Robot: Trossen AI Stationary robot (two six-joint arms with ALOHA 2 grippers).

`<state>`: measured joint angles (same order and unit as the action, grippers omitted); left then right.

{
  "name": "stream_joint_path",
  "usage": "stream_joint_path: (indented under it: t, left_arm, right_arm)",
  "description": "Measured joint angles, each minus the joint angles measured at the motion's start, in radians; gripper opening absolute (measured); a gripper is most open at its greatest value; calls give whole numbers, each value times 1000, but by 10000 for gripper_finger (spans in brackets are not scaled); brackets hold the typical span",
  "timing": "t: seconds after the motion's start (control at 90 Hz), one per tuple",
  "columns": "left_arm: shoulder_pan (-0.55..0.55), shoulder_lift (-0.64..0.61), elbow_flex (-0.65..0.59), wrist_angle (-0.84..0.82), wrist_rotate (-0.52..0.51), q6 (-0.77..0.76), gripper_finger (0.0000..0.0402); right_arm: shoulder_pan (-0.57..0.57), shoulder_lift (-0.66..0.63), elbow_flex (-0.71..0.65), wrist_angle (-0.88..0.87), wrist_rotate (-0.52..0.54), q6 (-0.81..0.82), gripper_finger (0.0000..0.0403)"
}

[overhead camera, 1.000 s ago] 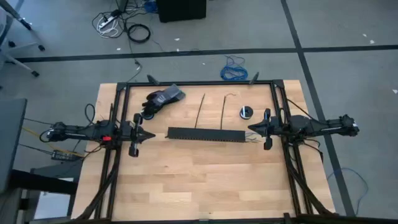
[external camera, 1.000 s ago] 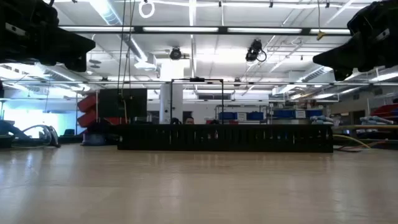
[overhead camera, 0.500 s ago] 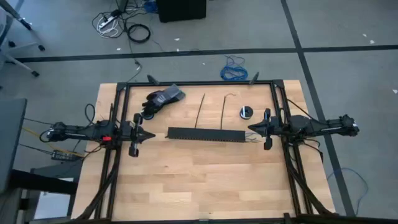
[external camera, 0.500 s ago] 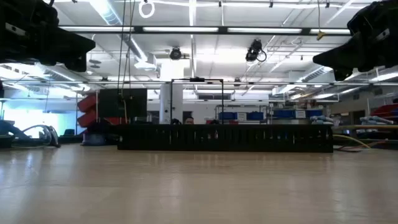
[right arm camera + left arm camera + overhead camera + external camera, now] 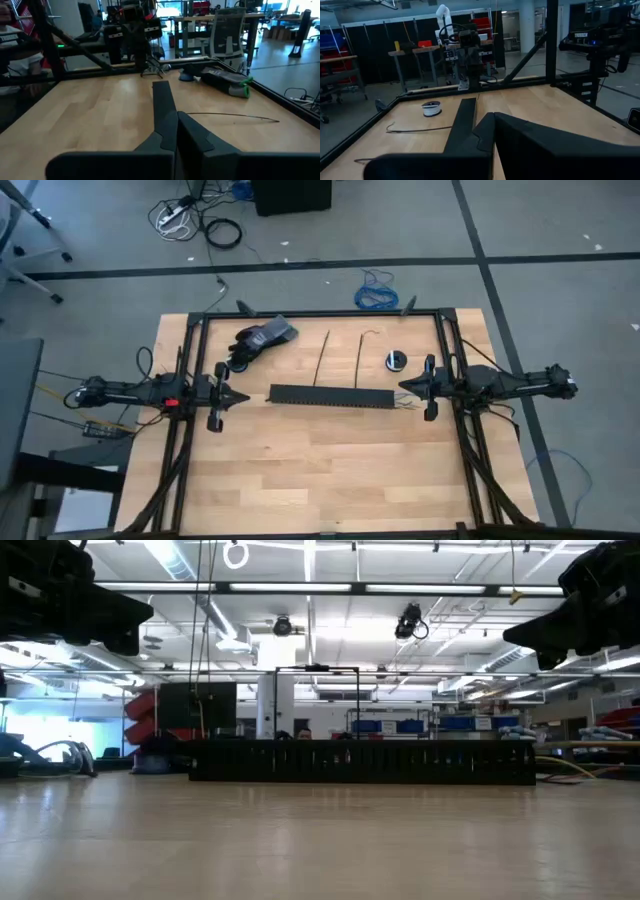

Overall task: Ziptie cables
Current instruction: Return to Home Position

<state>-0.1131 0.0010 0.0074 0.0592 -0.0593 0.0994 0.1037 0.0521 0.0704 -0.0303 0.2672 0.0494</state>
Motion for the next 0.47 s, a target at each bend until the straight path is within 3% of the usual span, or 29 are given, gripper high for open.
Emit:
stream_joint_path:
  t: [0.467]
  left_arm:
    - [0,0,0,0,0,0,1]
  right_arm:
    - [0,0,0,0,0,0,6]
